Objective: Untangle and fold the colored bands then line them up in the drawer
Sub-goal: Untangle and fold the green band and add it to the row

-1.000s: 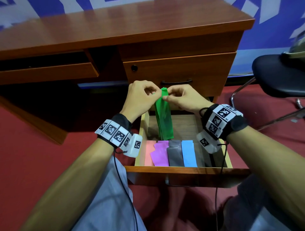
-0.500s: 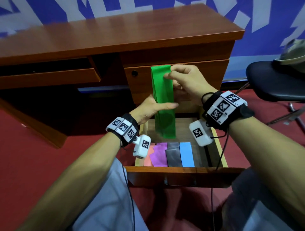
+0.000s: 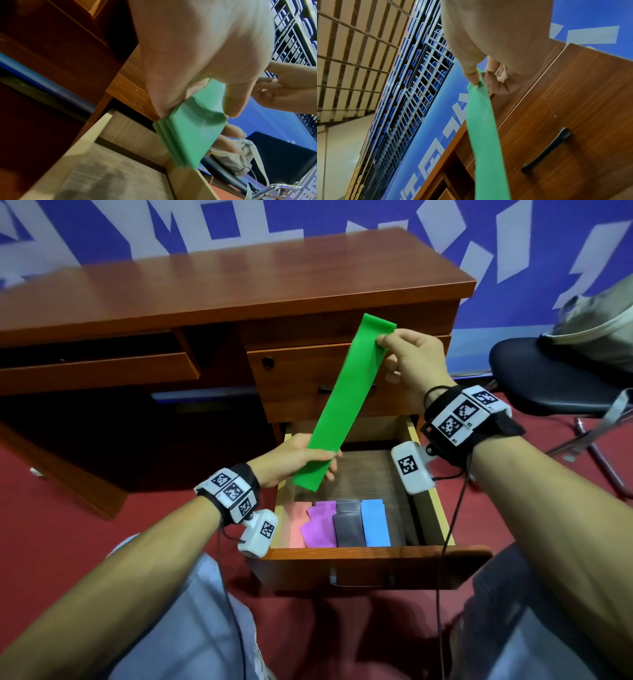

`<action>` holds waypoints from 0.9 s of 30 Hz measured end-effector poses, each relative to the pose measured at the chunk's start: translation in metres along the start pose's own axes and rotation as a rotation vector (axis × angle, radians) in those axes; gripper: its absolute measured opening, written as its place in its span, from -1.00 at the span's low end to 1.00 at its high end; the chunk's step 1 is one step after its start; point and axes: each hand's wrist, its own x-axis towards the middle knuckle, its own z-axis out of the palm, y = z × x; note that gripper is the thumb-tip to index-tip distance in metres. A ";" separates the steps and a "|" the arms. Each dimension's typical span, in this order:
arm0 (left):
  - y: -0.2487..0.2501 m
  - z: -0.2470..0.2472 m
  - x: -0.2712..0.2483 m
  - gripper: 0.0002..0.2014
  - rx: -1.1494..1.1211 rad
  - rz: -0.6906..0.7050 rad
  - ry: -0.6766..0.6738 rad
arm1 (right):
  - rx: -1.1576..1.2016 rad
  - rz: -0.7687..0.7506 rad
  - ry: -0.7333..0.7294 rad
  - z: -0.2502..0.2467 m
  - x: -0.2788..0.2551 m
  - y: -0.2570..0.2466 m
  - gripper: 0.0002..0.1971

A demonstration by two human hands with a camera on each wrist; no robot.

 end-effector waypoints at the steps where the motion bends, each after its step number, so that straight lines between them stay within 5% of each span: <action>1: -0.002 -0.003 -0.003 -0.88 -0.013 -0.023 0.017 | 0.010 0.016 0.033 -0.002 0.002 0.002 -0.92; 7: -0.006 -0.017 -0.017 -0.69 -0.155 -0.096 0.124 | 0.037 0.074 0.188 -0.010 0.011 0.016 -0.91; 14: -0.006 -0.022 -0.022 -0.76 -0.366 -0.190 0.341 | 0.004 0.093 0.311 -0.012 0.016 0.022 -0.82; 19: -0.004 -0.026 -0.019 -0.74 -0.498 -0.282 0.477 | -0.110 0.049 0.330 -0.013 0.019 0.031 -0.97; 22: -0.003 -0.028 -0.016 -0.71 -0.398 -0.307 0.540 | -0.282 -0.057 0.251 -0.007 0.016 0.042 -0.97; 27: 0.004 -0.015 -0.012 -0.90 -0.371 -0.356 0.504 | -0.607 -0.233 -0.150 0.023 -0.021 0.074 -0.88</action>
